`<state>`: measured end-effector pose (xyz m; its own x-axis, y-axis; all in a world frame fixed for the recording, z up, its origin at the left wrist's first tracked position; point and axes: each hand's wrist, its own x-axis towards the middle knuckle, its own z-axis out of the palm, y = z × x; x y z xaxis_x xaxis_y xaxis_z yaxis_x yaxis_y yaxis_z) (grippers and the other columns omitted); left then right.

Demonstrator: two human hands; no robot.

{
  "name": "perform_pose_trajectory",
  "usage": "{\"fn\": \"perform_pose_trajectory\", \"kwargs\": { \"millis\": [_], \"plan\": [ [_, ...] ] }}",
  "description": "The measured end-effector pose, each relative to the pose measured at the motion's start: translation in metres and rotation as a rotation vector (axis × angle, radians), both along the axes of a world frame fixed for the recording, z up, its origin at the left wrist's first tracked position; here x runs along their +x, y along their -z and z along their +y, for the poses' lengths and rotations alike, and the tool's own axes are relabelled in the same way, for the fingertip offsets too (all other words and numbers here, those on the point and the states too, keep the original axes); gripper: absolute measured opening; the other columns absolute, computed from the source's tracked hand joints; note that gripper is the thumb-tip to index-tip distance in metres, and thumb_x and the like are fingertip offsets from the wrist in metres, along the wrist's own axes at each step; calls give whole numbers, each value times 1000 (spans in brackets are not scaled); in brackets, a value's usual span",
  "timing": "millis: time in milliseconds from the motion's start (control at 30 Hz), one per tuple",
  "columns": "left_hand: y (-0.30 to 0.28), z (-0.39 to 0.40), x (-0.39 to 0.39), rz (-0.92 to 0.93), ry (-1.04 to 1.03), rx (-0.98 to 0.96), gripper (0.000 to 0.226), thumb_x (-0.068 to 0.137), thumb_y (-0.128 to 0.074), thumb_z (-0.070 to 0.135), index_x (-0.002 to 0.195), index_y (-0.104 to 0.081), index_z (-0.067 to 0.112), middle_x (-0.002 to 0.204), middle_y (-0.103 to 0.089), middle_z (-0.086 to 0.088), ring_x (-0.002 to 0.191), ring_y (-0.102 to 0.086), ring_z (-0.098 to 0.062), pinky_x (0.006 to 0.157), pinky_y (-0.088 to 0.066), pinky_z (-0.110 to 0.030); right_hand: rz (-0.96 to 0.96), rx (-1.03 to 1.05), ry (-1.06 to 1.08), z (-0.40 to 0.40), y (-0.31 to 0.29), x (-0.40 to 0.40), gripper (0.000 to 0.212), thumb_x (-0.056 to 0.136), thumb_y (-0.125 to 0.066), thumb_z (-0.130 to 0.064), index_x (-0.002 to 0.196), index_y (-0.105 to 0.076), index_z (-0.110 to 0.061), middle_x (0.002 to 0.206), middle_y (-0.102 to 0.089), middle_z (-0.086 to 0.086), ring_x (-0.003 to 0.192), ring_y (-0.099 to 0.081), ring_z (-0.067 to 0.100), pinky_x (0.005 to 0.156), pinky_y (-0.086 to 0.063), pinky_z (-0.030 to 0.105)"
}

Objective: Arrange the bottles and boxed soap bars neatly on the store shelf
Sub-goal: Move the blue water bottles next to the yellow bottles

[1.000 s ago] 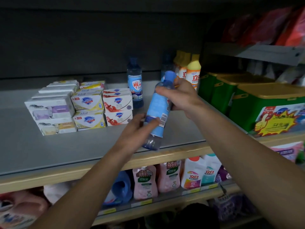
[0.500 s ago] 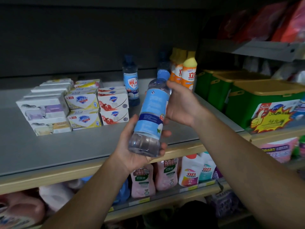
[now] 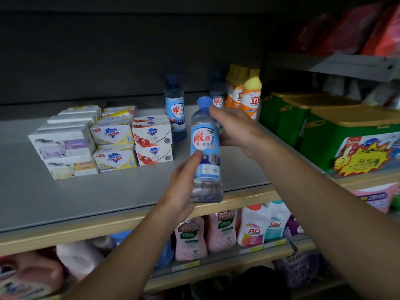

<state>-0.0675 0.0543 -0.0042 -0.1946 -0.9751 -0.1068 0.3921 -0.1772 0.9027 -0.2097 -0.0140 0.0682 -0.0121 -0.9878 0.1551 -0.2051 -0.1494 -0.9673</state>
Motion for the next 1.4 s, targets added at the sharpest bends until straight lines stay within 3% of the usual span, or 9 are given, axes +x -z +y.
{"fn": "perform_pose_trajectory", "kwargs": {
  "millis": [267, 433, 567, 700, 867, 1000, 1067, 1267, 1400],
  "plan": [
    [-16, -5, 1, 352, 228, 366, 62, 64, -75, 44, 105, -64, -1, 82, -65, -19, 64, -64, -29, 56, -57, -38, -116, 206, 20, 3, 27, -2, 18, 90, -66, -33, 96, -67, -17, 87, -73, 5, 66, -74, 19, 56, -58, 30],
    [-8, -16, 9, 58, 224, 133, 68, 63, -75, 53, 113, -63, 8, 95, -73, -17, 78, -71, -31, 63, -58, -39, -238, 98, 12, 4, 18, -3, 5, 93, -65, -25, 94, -65, -20, 86, -74, 4, 72, -75, 22, 57, -58, 32],
    [1, -27, 12, -383, 57, -304, 56, 68, -74, 60, 111, -65, 26, 103, -75, 0, 96, -71, -19, 79, -59, -39, -204, -132, -89, 8, 8, -6, 22, 96, -60, -15, 107, -60, -34, 116, -70, 3, 103, -70, 21, 81, -60, 38],
    [8, -44, 10, -611, -122, -483, 57, 64, -75, 49, 114, -60, 28, 107, -70, 7, 100, -66, -14, 90, -56, -43, -2, -343, -214, 13, 9, -7, 43, 95, -58, -3, 121, -54, -37, 128, -61, -10, 122, -57, 10, 94, -54, 34],
    [20, -56, 3, -657, -160, -564, 60, 77, -78, 32, 131, -52, 22, 119, -66, 7, 108, -63, -10, 96, -52, -40, 107, -426, -194, 11, 16, -13, 47, 96, -58, -7, 131, -46, -35, 125, -53, -26, 106, -57, -16, 80, -48, 8],
    [23, -67, -1, -753, -214, -603, 56, 81, -75, 32, 131, -50, 24, 118, -63, 14, 101, -58, 9, 81, -48, -6, 193, -368, 40, 8, 39, -40, 53, 94, -62, -27, 142, -42, -35, 128, -53, -20, 101, -62, -7, 82, -48, 10],
    [23, -72, -5, -779, -245, -589, 57, 80, -75, 36, 130, -50, 26, 113, -61, 18, 93, -55, 16, 71, -43, 2, 377, -316, 174, 4, 55, -62, 49, 94, -60, -34, 141, -45, -31, 134, -56, -10, 111, -62, 8, 92, -49, 25],
    [23, -95, -22, -858, -331, -603, 61, 78, -77, 36, 131, -50, 22, 118, -64, 9, 102, -61, -6, 86, -48, -23, 949, 60, 254, -7, 91, -119, 63, 95, -44, -57, 148, -38, -22, 152, -39, 7, 138, -37, 29, 113, -32, 39],
    [27, -115, -32, -890, -333, -603, 64, 77, -77, 36, 132, -48, 25, 122, -64, 9, 101, -59, -2, 85, -46, -20, 1168, 131, 234, -12, 109, -124, 64, 95, -31, -62, 145, -40, -24, 153, -38, 3, 141, -31, 28, 116, -23, 44]
  ]
}}
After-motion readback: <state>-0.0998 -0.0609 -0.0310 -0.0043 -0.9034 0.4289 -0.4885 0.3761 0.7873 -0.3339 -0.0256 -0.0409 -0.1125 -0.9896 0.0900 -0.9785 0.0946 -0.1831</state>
